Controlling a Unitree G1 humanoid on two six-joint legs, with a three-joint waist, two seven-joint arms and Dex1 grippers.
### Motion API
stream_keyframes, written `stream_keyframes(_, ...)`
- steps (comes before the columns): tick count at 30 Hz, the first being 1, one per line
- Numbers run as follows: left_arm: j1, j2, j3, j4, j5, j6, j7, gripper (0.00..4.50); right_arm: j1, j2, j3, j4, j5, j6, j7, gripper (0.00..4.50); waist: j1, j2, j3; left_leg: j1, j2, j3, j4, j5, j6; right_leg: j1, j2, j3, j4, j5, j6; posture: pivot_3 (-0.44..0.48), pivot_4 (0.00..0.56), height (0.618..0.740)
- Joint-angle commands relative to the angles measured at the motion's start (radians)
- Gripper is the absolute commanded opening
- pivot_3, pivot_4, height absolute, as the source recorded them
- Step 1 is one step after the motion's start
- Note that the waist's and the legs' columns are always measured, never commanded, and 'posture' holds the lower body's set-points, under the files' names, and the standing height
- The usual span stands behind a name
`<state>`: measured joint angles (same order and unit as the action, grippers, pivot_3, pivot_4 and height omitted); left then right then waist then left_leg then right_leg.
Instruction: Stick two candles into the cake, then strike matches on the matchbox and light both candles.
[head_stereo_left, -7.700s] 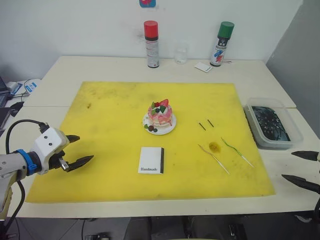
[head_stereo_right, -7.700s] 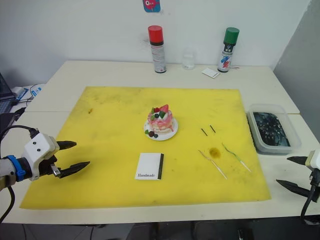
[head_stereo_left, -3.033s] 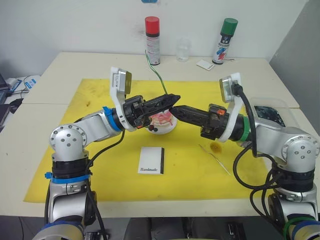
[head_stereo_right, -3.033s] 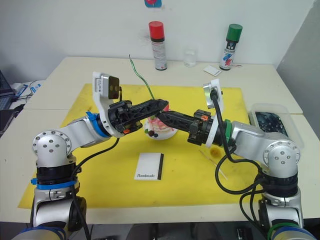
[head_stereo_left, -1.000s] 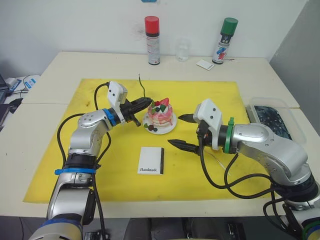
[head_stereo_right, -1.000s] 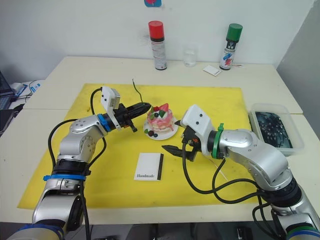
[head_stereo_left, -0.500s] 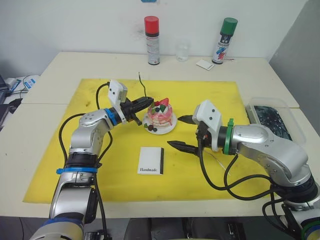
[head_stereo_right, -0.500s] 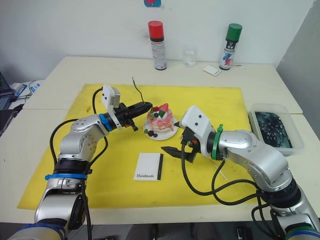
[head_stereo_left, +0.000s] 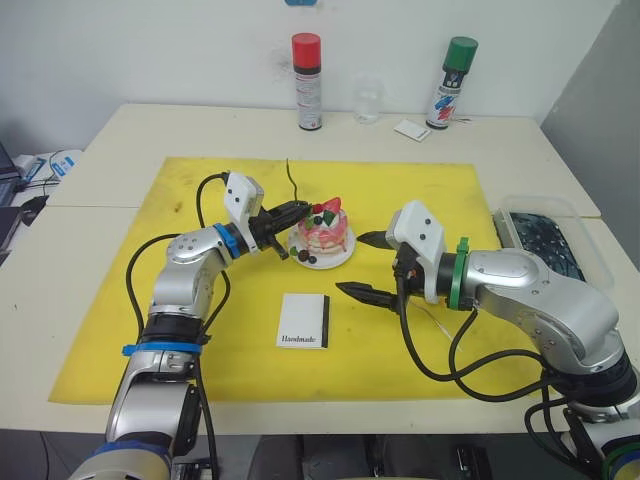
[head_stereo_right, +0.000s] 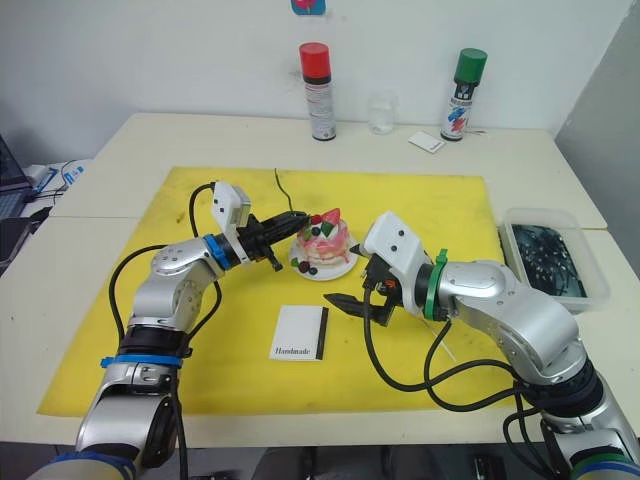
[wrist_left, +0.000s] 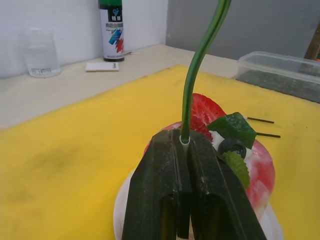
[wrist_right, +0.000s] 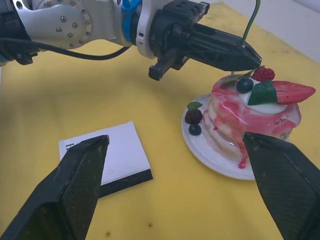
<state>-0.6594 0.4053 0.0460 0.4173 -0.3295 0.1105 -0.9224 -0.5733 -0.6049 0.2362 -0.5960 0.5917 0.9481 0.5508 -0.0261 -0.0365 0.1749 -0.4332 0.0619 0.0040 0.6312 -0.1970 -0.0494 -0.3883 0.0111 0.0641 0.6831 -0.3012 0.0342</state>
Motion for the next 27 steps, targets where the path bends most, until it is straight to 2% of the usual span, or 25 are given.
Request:
stream_keyframes(1,0.031,-0.011,-0.022,0.034,0.030,-0.039,-0.010,0.00,0.004,0.007,-0.027,-0.047,0.000,-0.006,-0.001,4.45,0.000,0.000,0.000,0.000,0.000,0.000,0.000,0.000,0.000,0.000,0.000,0.000,0.000,0.000,0.000,0.000,0.150,0.740)
stream_keyframes(12,0.036,-0.043,0.006,0.081,0.029,-0.072,0.033,0.00,0.022,0.009,-0.023,-0.055,-0.019,-0.012,0.001,4.45,0.000,0.001,-0.001,0.001,0.000,-0.001,0.002,0.000,0.000,0.001,0.000,0.000,0.003,0.000,0.000,0.000,0.150,0.740)
stream_keyframes(26,0.034,0.026,0.081,-0.029,-0.019,-0.008,0.047,4.34,0.006,0.038,-0.040,-0.062,-0.008,0.017,-0.015,4.50,-0.002,0.001,-0.001,0.001,0.000,-0.001,0.006,0.000,0.000,0.000,0.000,0.000,0.008,0.000,0.000,0.000,0.150,0.740)
stream_keyframes(27,0.033,0.031,0.085,-0.038,-0.021,-0.004,0.049,4.48,0.004,0.043,-0.041,-0.061,-0.008,0.019,-0.017,4.50,-0.002,0.001,-0.001,0.001,0.000,-0.001,0.006,0.000,0.000,0.000,0.000,0.000,0.008,0.000,0.000,0.000,0.150,0.740)
